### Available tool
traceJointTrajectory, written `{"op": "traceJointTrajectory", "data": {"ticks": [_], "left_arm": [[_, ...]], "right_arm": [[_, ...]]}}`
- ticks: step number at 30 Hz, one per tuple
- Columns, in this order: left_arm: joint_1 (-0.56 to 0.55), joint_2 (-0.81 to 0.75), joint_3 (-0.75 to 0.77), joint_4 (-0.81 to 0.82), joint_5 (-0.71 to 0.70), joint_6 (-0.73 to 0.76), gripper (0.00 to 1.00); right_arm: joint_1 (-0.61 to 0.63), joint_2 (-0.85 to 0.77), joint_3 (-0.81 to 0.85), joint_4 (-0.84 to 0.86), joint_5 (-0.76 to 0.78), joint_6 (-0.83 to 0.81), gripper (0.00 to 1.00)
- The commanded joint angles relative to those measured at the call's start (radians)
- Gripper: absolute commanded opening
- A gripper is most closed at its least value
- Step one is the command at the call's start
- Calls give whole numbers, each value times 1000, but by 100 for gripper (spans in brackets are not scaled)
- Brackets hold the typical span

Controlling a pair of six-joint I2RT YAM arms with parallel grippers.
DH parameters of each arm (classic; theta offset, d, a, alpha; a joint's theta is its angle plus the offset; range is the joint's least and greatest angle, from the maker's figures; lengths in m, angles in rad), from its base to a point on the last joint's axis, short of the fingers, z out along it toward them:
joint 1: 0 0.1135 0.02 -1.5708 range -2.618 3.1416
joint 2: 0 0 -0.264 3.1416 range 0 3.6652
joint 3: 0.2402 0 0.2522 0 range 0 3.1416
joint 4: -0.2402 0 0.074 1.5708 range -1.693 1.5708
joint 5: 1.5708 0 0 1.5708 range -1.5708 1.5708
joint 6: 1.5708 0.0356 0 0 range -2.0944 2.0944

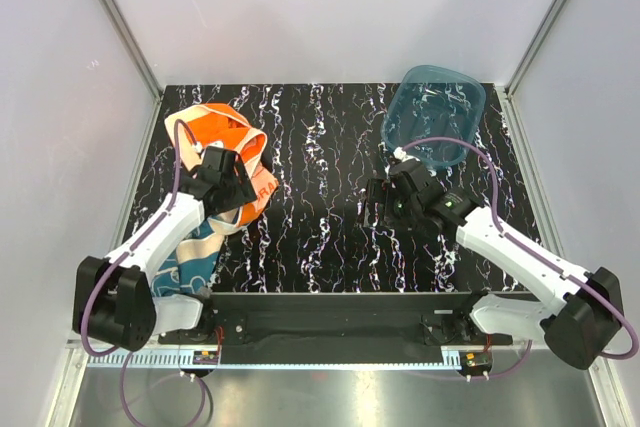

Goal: Roll the towels
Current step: Move the towel to the center of the board

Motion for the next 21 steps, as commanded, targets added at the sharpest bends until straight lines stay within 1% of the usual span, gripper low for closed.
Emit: {"op": "traceJointTrajectory", "data": {"ticks": [1, 3, 4, 6, 7, 9, 13, 14, 17, 18, 20, 21], "left_arm": [[-23, -32, -34, 27, 19, -6, 68], [-44, -23, -37, 31, 18, -10, 68], [-52, -12, -42, 37, 7, -12, 65], [-69, 8, -40, 44, 3, -16, 49], [-72, 17, -39, 47, -5, -18, 29], [-84, 49, -23, 49, -14, -19, 0], [-121, 74, 78, 6, -29, -32, 0], [-132, 80, 166, -6, -26, -39, 0], [-184, 128, 344, -86, -17, -53, 0], [-216, 140, 485, -110, -17, -58, 0], [-256, 180, 614, -179, -29, -67, 0], [-309, 193, 752, -205, -67, -70, 0]], "right_arm": [[-2, -40, -16, 10, -20, 22, 100], [-2, -54, -26, 10, -46, 31, 100], [-2, -55, -28, 7, -46, 31, 100], [0, -69, -35, -1, -47, 37, 100], [-2, -77, -39, -6, -46, 40, 100], [-2, -95, -45, -13, -46, 46, 100], [-2, -134, -58, -44, -29, 57, 100], [-2, -141, -62, -48, -27, 57, 100], [-2, -155, -39, -90, 29, 55, 100], [-2, -157, -26, -104, 42, 43, 100], [-2, -163, 22, -153, 83, 17, 100], [-2, -175, 39, -165, 97, 8, 100]]}}
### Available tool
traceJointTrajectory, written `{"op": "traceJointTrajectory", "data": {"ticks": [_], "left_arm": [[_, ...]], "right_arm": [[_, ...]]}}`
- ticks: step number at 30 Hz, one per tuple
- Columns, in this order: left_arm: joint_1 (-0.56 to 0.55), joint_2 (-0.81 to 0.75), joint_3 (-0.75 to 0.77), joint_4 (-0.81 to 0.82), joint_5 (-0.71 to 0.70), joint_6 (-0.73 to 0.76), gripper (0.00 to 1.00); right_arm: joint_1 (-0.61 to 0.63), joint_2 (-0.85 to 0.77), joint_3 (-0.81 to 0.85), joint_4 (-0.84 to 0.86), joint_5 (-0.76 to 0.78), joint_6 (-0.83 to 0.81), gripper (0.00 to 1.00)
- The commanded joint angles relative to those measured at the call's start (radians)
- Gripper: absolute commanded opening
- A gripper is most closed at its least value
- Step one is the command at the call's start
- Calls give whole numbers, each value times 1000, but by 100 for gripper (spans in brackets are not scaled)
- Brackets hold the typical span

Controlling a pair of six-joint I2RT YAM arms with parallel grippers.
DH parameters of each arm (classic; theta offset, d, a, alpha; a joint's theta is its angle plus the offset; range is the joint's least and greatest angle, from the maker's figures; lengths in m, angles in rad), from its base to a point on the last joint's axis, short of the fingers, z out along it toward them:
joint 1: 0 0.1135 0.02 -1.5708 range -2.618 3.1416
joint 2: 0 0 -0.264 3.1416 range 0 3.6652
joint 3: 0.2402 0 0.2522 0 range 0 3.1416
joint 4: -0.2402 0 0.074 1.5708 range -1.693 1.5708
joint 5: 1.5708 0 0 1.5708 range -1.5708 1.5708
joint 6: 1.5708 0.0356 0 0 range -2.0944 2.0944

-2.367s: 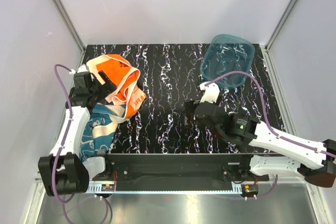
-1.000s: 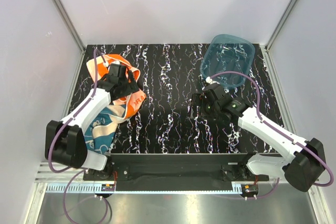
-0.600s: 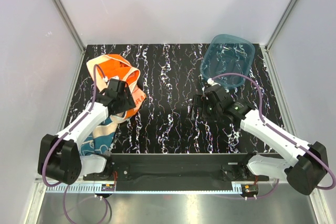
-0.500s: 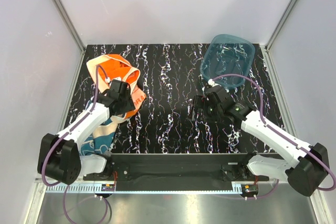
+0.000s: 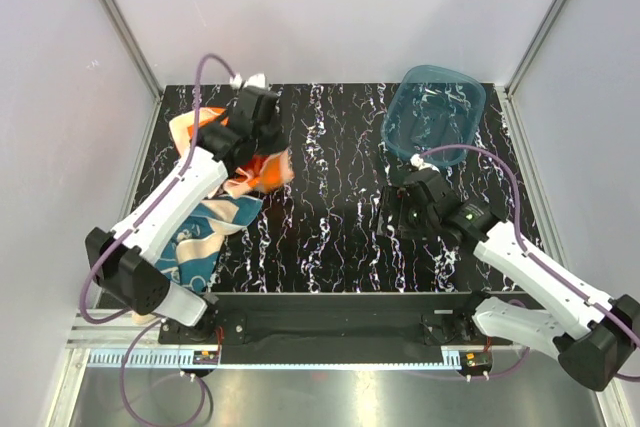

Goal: Roll the towels
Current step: Move the towel to the center of the board, then flatten the towel

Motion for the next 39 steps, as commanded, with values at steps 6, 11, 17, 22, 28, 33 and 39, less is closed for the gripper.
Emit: {"op": "traceJointTrajectory", "data": {"ticks": [6, 11, 17, 22, 28, 33, 39], "left_arm": [[-303, 89, 478, -123, -75, -88, 0], [-521, 166, 439, -11, -27, -118, 5], [-584, 181, 353, -15, -84, -82, 99], [-420, 31, 245, -6, -69, -21, 99], [-158, -61, 132, -6, -1, 57, 99], [-116, -115, 41, -6, 36, 97, 99], [-115, -236, -10, -132, 20, 172, 99]], "right_arm": [[-3, -73, 255, -262, 325, -73, 100], [-17, -82, 378, -385, 506, -46, 100], [-23, -80, 370, -382, 419, -41, 100], [-23, -64, 309, -309, 335, -50, 100], [-47, 84, 265, -203, 242, -43, 100], [-279, 265, 272, -22, 25, -92, 100], [-322, 538, 444, 122, -165, -173, 98]]}}
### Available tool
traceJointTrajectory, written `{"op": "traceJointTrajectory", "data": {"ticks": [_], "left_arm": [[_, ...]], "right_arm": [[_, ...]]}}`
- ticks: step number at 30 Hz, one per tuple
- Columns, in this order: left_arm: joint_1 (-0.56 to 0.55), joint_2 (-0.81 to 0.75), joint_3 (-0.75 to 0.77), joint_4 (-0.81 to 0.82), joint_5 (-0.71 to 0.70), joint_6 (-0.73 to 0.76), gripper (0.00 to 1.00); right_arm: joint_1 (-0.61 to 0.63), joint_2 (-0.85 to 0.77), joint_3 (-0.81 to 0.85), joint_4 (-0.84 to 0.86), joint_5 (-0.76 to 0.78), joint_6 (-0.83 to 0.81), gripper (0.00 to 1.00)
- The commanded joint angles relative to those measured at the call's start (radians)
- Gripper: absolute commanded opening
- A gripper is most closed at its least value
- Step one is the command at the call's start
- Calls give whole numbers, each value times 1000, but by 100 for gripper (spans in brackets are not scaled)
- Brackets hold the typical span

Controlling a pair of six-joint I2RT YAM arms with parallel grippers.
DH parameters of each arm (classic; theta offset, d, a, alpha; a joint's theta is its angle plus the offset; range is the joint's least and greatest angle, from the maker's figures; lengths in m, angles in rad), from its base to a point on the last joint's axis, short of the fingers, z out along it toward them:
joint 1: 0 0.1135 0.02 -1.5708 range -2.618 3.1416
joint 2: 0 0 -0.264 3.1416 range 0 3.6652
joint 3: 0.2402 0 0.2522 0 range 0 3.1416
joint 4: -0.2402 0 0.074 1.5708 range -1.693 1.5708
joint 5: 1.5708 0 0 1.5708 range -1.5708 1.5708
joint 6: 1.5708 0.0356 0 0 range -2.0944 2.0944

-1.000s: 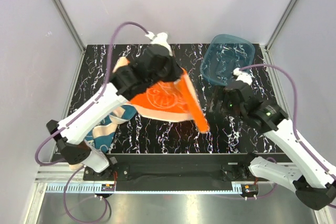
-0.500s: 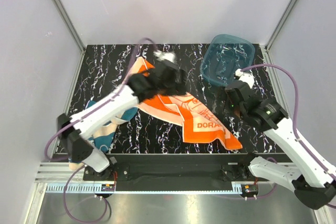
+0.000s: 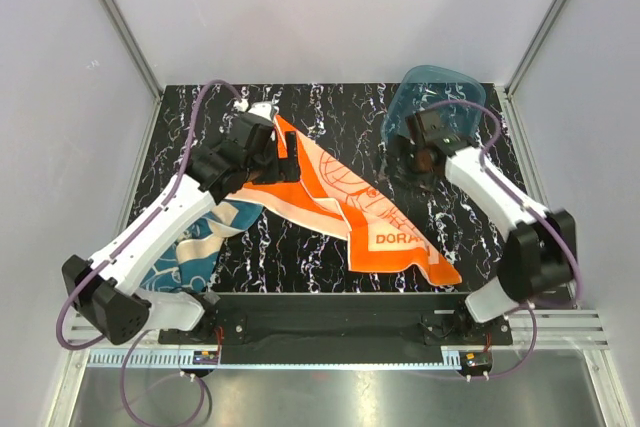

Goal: Roll the towels
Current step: Flatten the towel

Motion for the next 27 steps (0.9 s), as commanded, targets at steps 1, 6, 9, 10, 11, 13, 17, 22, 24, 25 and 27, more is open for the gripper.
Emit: {"op": "traceJointTrajectory", "data": {"ticks": [1, 6, 9, 10, 11, 13, 17, 22, 24, 25, 27], "left_arm": [[-1, -117, 8, -90, -4, 89, 99], [1, -243, 40, -235, -148, 162, 99], [4, -305, -19, -222, -186, 198, 99], [4, -317, -38, -217, -194, 201, 99], [5, -340, -56, -204, -238, 199, 99], [13, -369, -136, -177, -268, 187, 99], [18, -439, -225, -122, -234, 183, 99], [19, -466, -262, -125, -243, 192, 99], [21, -473, -274, -121, -249, 205, 99], [19, -476, -277, -121, -252, 207, 99], [21, -487, -296, -111, -260, 212, 99]], "right_arm": [[1, 132, 178, 159, -227, -56, 97], [1, 326, 465, 193, -340, -32, 96], [1, 508, 701, 136, -290, -21, 95], [1, 633, 784, 101, -281, -21, 90], [1, 702, 874, 7, -275, -22, 88], [4, 888, 1134, -75, -244, -27, 85], [1, 1072, 1398, -201, -134, -52, 84], [-28, 1044, 1288, -171, -7, -79, 85], [-54, 1024, 1224, -172, 35, -96, 85], [-62, 1002, 1204, -175, 47, -108, 85], [-97, 974, 1130, -183, 91, -124, 86]]}}
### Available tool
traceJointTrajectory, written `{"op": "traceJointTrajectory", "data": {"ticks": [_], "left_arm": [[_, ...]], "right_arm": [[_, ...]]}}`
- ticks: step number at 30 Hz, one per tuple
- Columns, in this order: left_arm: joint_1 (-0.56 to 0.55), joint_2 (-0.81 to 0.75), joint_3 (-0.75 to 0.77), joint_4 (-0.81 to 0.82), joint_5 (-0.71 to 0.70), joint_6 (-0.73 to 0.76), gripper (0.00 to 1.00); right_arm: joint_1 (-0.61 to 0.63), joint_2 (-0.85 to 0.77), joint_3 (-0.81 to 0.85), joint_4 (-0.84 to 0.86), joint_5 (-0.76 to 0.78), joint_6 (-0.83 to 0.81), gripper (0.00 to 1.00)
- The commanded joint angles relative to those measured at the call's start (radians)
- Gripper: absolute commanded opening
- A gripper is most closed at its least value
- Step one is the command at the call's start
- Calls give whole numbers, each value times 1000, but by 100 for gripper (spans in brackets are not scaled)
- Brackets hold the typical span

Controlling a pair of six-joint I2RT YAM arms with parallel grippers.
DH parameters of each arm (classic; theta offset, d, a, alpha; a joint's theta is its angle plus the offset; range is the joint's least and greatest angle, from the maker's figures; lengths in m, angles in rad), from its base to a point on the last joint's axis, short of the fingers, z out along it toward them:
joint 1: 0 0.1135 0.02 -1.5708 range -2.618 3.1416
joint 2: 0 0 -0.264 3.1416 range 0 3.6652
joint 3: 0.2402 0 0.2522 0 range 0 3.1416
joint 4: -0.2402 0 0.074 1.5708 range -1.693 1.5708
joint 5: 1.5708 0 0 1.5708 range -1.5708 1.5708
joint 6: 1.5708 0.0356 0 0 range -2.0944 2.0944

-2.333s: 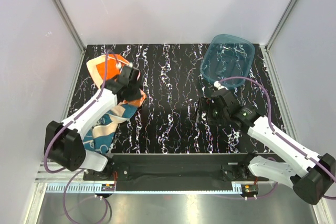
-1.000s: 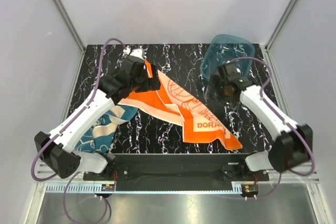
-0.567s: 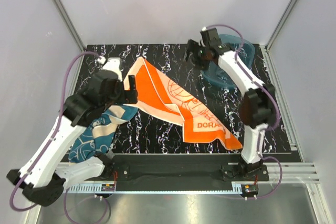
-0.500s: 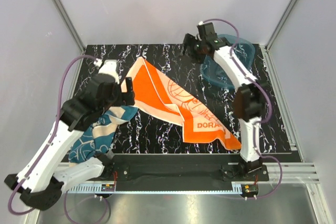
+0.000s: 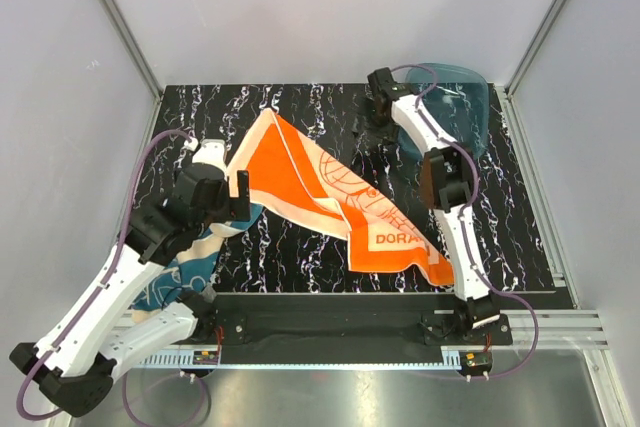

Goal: Roll the towels
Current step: Flatten the towel

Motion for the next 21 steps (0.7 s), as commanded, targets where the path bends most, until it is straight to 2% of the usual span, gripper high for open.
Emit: {"op": "traceJointTrajectory", "data": {"ticks": [1, 3, 6, 14, 16, 17, 20, 21], "left_arm": [[5, -31, -24, 52, -37, 31, 99], [5, -46, -46, 55, -41, 22, 99], [7, -69, -87, 61, -37, 5, 99], [11, -74, -112, 90, -35, 16, 99], [11, -71, -117, 90, -32, 14, 99], [11, -72, -118, 90, -31, 14, 99], [11, -81, -124, 101, -31, 14, 99], [11, -83, -126, 102, -29, 14, 99]], "right_arm": [[-81, -147, -98, -22, 127, -50, 86], [-124, -188, -197, 17, 112, -72, 86], [-165, -245, -256, 50, 104, -92, 86], [-201, -271, -221, 34, 15, -112, 85], [-185, -331, -251, 36, 3, -112, 84], [-149, -366, -320, 48, 10, -119, 84], [-66, -546, -449, 106, 82, -149, 85], [-5, -633, -530, 113, 113, -153, 85]]}}
